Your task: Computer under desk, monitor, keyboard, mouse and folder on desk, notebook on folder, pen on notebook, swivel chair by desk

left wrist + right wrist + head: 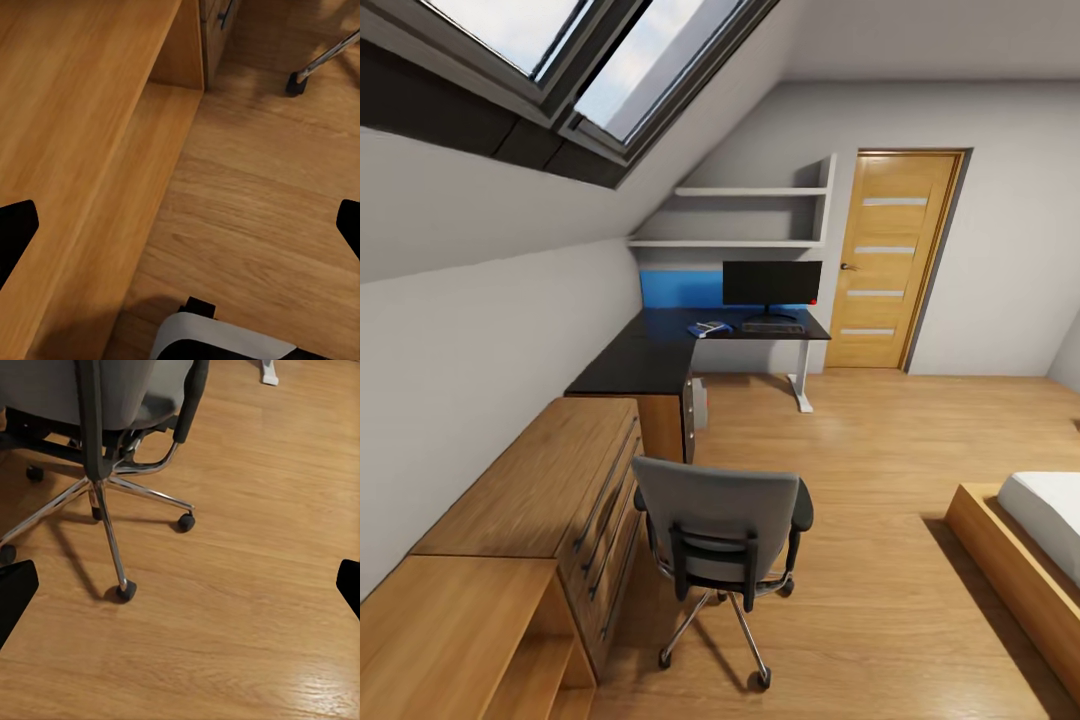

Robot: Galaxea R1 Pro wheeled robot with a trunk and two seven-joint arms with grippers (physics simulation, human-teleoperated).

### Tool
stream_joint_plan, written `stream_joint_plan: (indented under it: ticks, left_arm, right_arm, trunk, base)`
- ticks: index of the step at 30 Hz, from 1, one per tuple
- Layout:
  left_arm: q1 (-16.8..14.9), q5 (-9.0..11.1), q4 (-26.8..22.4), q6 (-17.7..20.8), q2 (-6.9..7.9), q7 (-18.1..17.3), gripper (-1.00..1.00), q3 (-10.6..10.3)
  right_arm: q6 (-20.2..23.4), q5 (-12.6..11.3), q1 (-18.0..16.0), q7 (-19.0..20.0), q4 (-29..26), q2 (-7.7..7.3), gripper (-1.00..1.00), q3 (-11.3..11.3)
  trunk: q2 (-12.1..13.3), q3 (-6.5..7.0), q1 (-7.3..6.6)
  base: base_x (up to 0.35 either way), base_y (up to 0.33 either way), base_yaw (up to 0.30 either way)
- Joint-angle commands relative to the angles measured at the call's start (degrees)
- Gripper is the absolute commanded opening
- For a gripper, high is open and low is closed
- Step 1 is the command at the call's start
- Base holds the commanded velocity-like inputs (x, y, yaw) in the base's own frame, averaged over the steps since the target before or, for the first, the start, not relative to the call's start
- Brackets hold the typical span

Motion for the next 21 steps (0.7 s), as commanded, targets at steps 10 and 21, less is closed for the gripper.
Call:
stream_joint_plan:
  ticks: [10, 21]
  left_arm:
    - [0.0, 0.4, -0.1, -0.1, -0.08, 0.3, 1.00, -0.5]
    - [0.0, 0.4, -0.1, -0.1, -0.30, 0.3, 1.00, -0.5]
  right_arm:
    - [-0.1, 0.4, -0.1, -0.6, 0.1, 0.00, 1.00, 0.3]
    - [-0.1, 0.4, -0.1, -0.4, 0.1, 0.00, 1.00, 0.3]
  trunk:
    - [-4.1, -1.87, 2.22]
    - [-8.5, -3.84, 4.63]
  base:
    - [0.000, 0.000, 0.000]
    - [0.000, 0.000, 0.000]
